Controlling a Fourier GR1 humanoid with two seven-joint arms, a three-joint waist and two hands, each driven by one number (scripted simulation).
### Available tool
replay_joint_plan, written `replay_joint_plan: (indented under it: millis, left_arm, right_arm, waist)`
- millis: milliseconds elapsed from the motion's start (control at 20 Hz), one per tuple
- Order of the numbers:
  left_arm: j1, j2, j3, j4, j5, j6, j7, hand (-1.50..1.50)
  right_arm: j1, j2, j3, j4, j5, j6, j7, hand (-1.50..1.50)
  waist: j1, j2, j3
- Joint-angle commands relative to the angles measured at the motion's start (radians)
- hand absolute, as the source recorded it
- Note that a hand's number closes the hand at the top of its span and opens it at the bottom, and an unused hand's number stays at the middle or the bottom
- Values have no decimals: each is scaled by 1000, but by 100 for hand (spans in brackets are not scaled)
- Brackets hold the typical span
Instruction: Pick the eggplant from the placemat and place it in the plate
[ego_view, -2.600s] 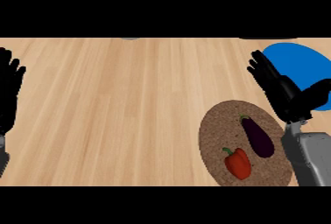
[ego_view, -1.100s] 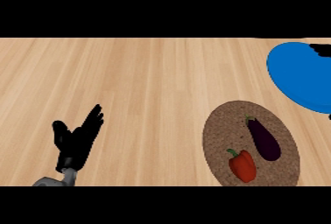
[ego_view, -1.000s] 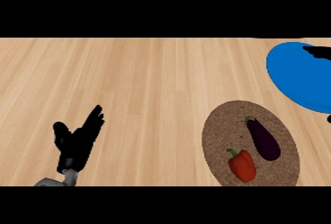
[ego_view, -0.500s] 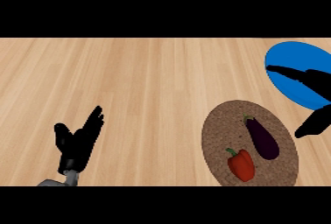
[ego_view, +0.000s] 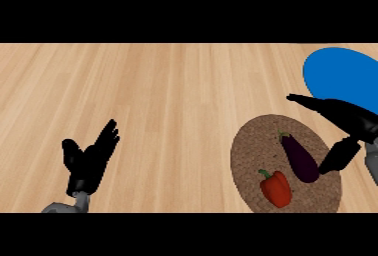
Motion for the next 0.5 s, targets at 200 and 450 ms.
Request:
replay_joint_plan:
  millis: [200,450]
  left_arm:
    - [-25,-28,65,109,-17,-74,-17,0]
    - [-34,-51,45,48,-54,-32,55,0]
  right_arm:
    - [63,69,-12,-59,82,21,8,-150]
    - [104,42,11,-49,200,-34,-28,-150]
  waist:
    - [-2,6,-6]
    - [-1,6,-6]
